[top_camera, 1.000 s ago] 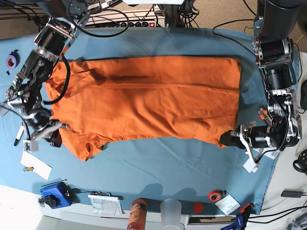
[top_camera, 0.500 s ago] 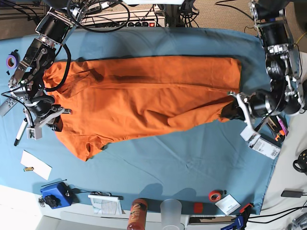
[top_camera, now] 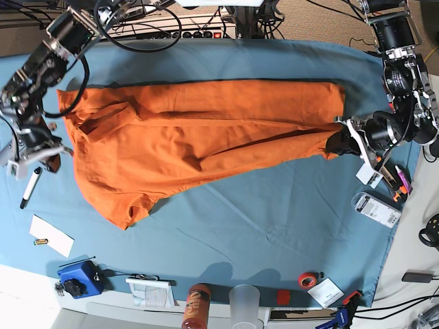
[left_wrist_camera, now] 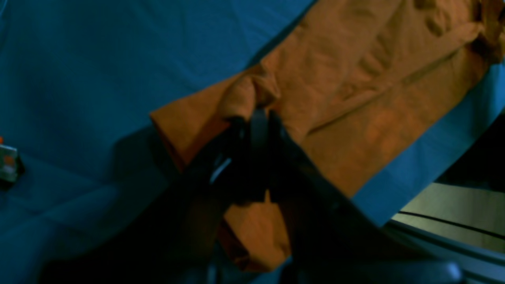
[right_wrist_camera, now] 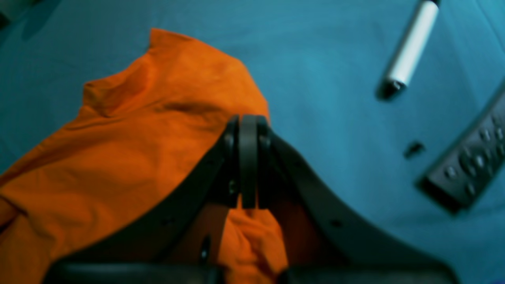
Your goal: Layout the t-shirt on the table in an organized manner, then fold the t-shirt properly
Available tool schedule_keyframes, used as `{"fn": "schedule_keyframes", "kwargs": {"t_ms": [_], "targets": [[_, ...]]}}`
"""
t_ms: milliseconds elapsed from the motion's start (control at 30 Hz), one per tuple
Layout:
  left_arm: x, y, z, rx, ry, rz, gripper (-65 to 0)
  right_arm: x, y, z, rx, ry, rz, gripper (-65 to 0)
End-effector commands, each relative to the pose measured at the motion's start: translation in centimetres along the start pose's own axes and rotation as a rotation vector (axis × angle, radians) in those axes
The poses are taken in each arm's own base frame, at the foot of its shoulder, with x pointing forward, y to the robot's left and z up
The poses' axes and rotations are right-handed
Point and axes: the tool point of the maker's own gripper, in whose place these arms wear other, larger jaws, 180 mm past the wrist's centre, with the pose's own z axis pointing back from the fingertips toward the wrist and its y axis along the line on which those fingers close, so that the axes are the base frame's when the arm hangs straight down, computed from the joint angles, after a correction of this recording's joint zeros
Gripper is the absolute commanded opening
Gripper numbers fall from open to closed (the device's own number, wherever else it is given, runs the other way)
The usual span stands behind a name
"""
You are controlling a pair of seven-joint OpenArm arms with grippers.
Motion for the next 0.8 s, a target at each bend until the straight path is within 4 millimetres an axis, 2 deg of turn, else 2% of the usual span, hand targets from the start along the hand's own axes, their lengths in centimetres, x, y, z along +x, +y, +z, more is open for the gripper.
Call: {"fn": "schedule_keyframes", "kwargs": {"t_ms": [0, 133, 267, 333, 500, 533, 600, 667, 767], "targets": [[1.5, -0.1, 0.6, -0.002, -0.045, -0.022, -65.0, 1.7, -0.4, 0.7, -0.001, -0.056, 0.006, -65.0], [1.5, -0.1, 0.6, -0.002, -0.045, -0.022, -65.0, 0.5, -1.5, 1.7, 0.001, -0.042, -0.017, -65.0], [1.6, -0.1, 0.6, -0.002, -0.049, -0.022, -65.0, -0.1, -1.5, 2.1, 0.021, -0.036, -0.016, -65.0], [1.6, -0.1, 0.6, -0.002, -0.052, -0.022, -65.0, 0.1, -1.4, 2.1, 0.022, -0.045, -0.015, -65.0], [1.9, -0.1, 0.6, -0.002, -0.064, -0.023, -65.0, 2.1, -0.6, 1.7, 0.052, -0.074, 0.026, -65.0], [2.0, -0.1, 0.6, -0.002, -0.068, -0.023, -65.0, 2.4, 0.0, 1.5, 0.071, -0.062, 0.065, -64.1], [2.0, 0.0, 0.6, -0.001, -0.070, -0.025, -65.0, 3.1, 1.2, 0.9, 0.100, -0.032, 0.126, -52.9], [2.0, -0.1, 0.6, -0.004, -0.070, -0.034, -65.0, 3.9, 2.7, 0.1, 0.127, -0.017, 0.197, -46.1], [2.1, -0.1, 0.7, -0.003, -0.075, -0.034, -65.0, 5.5, 4.8, -1.6, 0.095, -0.006, 0.319, -45.9]]}}
